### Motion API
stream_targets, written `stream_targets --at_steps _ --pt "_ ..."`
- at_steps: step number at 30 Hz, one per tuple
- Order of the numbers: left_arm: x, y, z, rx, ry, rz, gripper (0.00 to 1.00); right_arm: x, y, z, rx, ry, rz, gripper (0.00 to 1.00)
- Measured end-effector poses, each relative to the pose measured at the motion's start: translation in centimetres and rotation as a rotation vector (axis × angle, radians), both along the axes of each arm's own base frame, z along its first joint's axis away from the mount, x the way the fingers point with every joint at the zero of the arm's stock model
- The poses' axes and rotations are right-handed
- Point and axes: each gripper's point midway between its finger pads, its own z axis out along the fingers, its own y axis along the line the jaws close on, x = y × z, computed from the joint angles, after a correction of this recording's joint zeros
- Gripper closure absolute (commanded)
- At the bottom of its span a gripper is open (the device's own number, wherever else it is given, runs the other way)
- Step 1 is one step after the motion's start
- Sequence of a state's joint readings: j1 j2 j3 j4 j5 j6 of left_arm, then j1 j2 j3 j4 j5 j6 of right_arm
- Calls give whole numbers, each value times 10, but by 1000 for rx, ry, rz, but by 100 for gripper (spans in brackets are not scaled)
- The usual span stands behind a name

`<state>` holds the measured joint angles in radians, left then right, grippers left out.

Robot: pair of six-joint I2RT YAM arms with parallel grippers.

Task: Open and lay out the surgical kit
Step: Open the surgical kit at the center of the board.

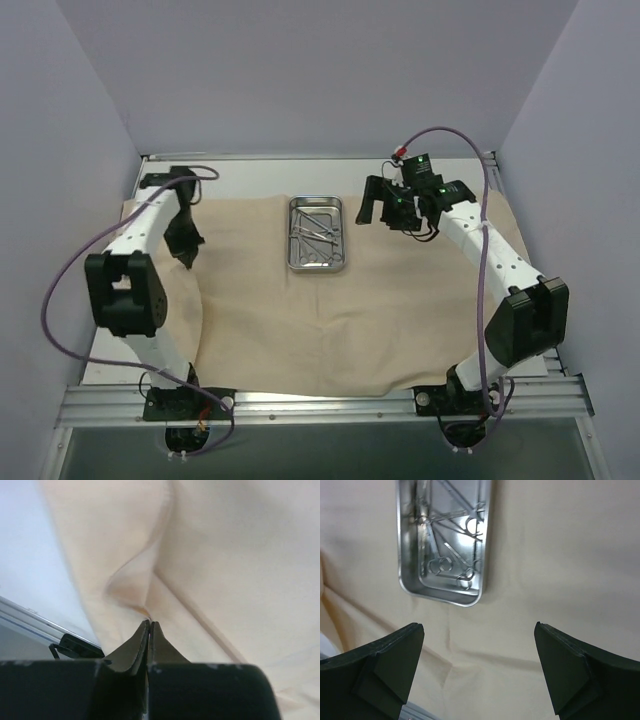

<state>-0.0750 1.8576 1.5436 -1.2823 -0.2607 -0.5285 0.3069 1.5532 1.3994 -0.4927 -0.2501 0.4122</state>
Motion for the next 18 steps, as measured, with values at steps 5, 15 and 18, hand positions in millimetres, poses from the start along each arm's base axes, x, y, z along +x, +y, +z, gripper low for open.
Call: stream_targets --at_steps 5,15,18 --pt "-32 85 100 24 -369 340 98 -24 62 7 69 -10 161 1" --pt "-148 151 186 279 -675 697 74 -46 115 31 151 -39 296 0" --pt "-166 153 172 273 -641 773 7 -50 119 31 153 -34 310 0"
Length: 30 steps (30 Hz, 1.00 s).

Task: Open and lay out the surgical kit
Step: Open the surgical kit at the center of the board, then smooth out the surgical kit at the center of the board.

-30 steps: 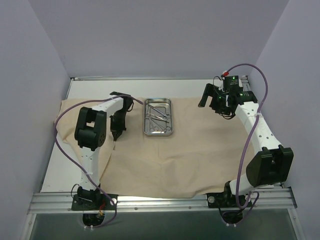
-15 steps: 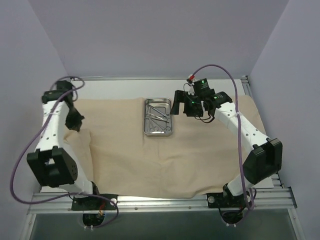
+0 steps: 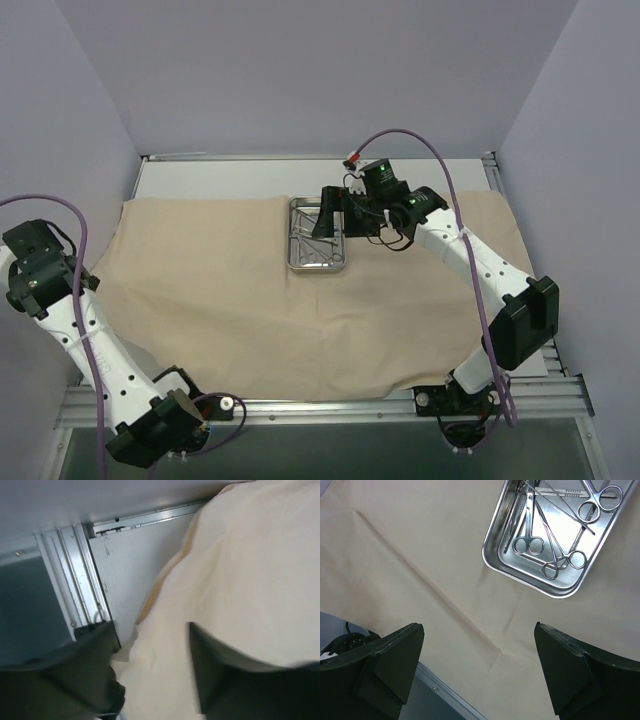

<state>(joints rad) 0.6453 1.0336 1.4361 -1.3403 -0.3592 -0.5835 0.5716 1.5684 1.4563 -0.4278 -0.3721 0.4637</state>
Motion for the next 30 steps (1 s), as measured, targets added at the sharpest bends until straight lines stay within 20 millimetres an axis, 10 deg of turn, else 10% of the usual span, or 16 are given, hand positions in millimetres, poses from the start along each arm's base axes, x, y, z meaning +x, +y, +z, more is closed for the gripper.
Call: stream_targets --at_steps 10,15,21,26,30 --pt "28 -25 -37 -178 36 -51 6 22 -39 -10 -69 8 -118 0" --pt "104 -95 -59 -207 163 -386 6 49 -108 -26 -193 21 -321 0" --pt "143 -190 -104 -223 398 -769 0 51 -193 -67 -300 139 -552 12" --pt "166 -237 -119 -225 429 -987 3 25 -293 -107 -374 312 -844 19" --pt "185 -255 -116 -228 373 -1095 6 -14 -334 -126 -464 447 -959 14"
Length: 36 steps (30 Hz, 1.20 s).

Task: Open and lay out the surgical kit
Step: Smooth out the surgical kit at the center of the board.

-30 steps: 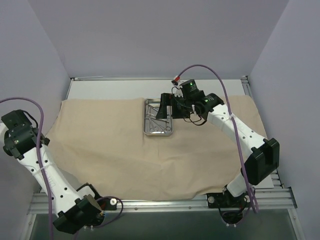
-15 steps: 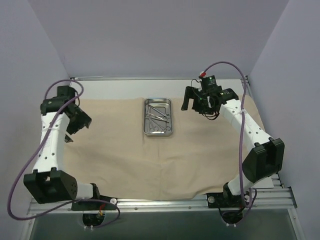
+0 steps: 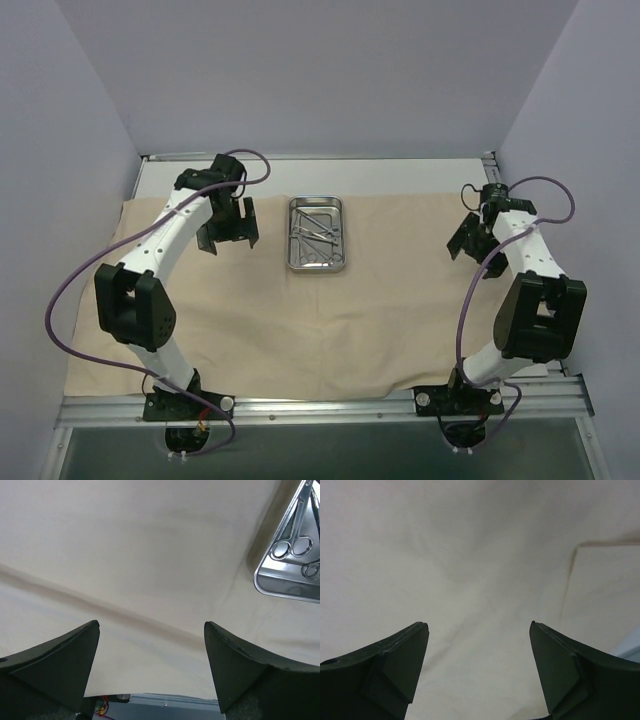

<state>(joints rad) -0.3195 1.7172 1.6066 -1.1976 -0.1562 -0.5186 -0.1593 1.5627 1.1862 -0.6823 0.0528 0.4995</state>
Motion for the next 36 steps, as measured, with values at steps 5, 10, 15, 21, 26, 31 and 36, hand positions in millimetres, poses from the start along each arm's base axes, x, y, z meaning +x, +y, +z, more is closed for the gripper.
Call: stream_targets --at_steps 5,10,15,21,26,31,36 --pt "12 -11 -8 -38 -11 -73 7 -39 -25 -1 -80 150 -48 12" --pt "21 -21 -17 -70 -14 -134 7 -71 -54 0 -122 248 -146 17" --pt "28 -19 -29 -62 9 -175 6 -92 -68 -4 -132 318 -206 20" --pt "41 8 -48 -81 55 -112 7 -100 -72 -18 -134 407 -217 26" --pt "56 32 -70 -116 108 -32 9 -107 -80 -36 -132 498 -235 30" --pt "60 33 -90 -141 164 -17 10 -107 -86 -45 -135 517 -255 36" --pt "64 30 -91 -153 164 -21 10 -93 -94 -44 -157 474 -266 39"
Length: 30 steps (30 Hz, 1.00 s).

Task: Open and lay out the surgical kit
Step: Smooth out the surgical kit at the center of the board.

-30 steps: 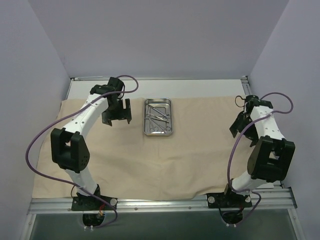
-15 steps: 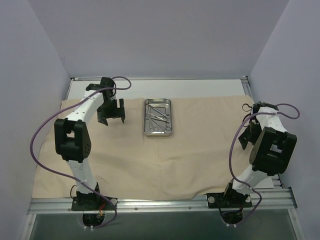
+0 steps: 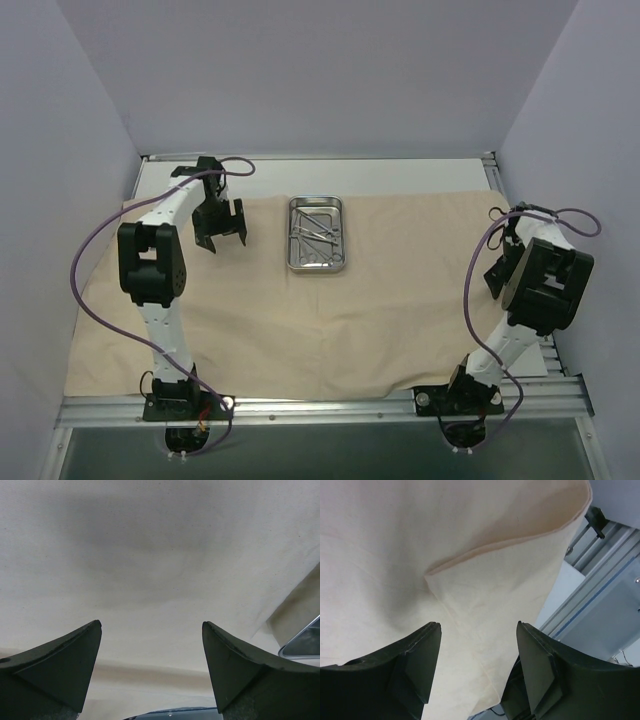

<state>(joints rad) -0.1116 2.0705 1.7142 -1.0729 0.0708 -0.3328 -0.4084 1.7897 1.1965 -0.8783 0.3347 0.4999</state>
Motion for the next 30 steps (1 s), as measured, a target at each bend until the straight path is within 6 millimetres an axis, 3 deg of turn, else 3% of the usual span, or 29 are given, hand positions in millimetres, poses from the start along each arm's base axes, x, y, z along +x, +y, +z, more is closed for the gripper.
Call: stream_targets --at_steps 11,17,22,23,26,30 --pt "3 -2 2 -3 -11 -3 9 18 -23 -26 -11 7 -9 44" --pt "3 -4 6 -4 -25 -8 9 27 -29 -27 -23 -19 -6 47" --pt "-1 -3 13 -5 -38 -8 9 27 -30 -30 -25 -24 -6 63" --pt "-2 -3 13 -6 -40 -8 9 26 -30 -31 -24 -22 -6 74" --pt "-3 -3 16 -7 -48 -8 9 20 -30 -34 -18 -10 -11 94" --pt "-6 -3 18 -10 -56 -9 9 10 -32 -36 -14 8 -23 100"
